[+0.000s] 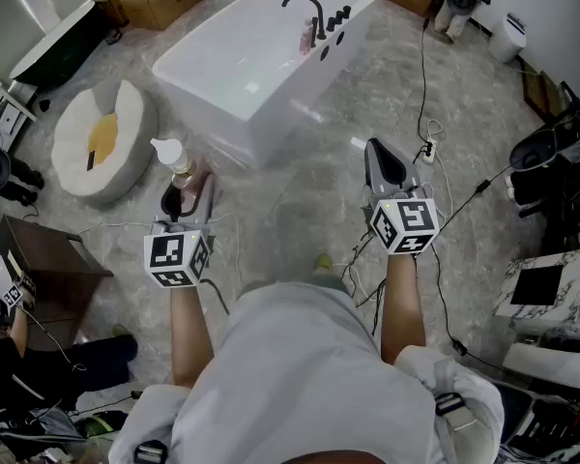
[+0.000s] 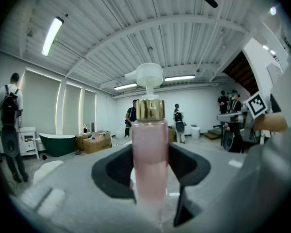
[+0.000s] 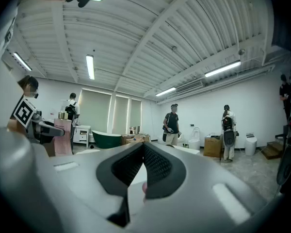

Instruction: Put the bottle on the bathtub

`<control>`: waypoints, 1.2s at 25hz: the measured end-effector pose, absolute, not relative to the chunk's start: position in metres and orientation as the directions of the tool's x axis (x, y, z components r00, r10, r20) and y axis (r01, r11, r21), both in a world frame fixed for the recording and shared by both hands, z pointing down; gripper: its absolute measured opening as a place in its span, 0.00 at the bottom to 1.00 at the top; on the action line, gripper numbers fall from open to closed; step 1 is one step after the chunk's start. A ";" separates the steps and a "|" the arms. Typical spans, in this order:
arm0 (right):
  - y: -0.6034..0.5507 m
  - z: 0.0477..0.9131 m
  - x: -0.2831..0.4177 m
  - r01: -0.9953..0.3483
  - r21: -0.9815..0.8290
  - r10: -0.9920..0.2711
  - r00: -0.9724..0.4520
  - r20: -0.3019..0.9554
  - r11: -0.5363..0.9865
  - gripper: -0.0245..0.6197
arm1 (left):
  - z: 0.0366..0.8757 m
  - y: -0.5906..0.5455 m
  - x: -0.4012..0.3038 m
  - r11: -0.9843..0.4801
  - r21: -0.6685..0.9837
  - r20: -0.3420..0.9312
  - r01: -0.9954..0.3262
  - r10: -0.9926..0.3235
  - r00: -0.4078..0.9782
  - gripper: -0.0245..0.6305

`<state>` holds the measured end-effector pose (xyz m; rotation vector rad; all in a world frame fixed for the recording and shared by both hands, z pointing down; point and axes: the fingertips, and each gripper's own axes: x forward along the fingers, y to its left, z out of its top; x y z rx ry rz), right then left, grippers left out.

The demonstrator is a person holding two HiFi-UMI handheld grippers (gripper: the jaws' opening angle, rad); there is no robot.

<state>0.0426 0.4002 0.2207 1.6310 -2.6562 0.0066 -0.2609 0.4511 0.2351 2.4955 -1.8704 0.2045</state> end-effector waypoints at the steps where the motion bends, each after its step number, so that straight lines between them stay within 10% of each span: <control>1: 0.400 0.221 0.042 -0.892 0.008 -0.892 -0.451 0.023 0.451 0.04 | 0.236 0.451 -0.262 -0.284 -0.065 0.117 -0.957 -0.954 0.275 0.36; 30: 0.323 0.239 0.045 -0.905 -0.046 -0.905 -0.425 0.030 0.424 0.04 | 0.256 0.369 -0.258 -0.320 -0.045 0.156 -0.946 -0.938 0.310 0.36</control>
